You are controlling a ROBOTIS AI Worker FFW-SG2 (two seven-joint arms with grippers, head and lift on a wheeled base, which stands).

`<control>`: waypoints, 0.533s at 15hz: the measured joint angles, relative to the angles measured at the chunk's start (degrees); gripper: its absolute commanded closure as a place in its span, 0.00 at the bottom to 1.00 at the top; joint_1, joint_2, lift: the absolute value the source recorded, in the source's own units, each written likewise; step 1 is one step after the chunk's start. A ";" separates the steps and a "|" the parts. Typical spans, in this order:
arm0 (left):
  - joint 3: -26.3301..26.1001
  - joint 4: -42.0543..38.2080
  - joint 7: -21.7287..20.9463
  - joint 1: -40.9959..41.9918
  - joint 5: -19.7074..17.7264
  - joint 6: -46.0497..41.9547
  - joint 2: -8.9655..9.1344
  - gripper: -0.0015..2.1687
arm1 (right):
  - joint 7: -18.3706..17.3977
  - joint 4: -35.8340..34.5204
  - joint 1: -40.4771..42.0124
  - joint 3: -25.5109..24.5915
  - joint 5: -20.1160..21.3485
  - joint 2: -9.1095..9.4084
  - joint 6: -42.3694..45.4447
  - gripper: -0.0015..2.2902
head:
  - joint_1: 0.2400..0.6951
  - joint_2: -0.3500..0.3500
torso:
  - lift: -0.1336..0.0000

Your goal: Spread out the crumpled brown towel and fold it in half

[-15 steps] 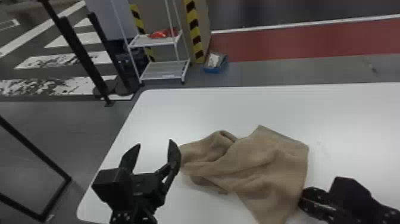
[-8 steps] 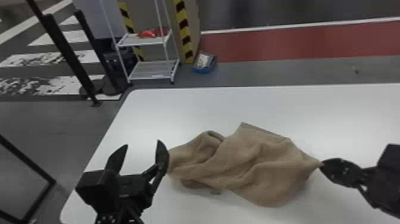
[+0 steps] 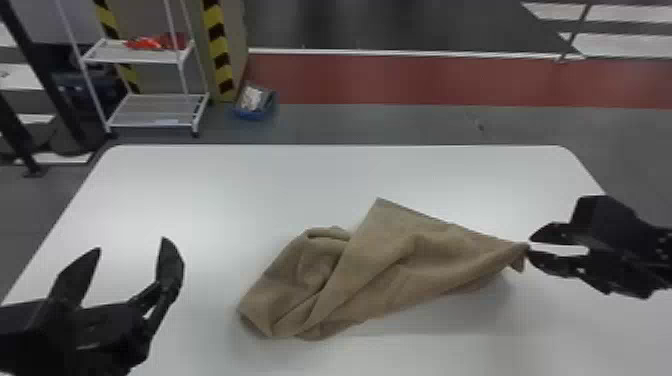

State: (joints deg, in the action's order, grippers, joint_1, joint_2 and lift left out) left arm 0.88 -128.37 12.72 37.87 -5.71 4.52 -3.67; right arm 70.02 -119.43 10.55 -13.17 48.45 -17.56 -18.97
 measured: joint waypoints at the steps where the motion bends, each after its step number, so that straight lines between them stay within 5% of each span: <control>1: -0.05 0.09 -0.05 -0.05 0.00 0.01 0.07 0.10 | 0.02 0.43 0.49 -0.14 0.33 -0.29 -0.96 0.03 | 1.00 0.38 | 0.07; 8: -0.01 0.53 -0.49 -0.22 0.00 0.18 -0.05 0.10 | -0.21 2.48 2.44 -4.19 -0.62 -1.53 -1.47 0.07 | 1.00 0.30 | 0.07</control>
State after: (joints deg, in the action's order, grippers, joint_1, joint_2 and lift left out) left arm 0.87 -127.84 12.24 37.65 -5.72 4.70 -3.72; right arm 69.81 -116.94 12.99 -17.36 47.83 -19.10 -20.44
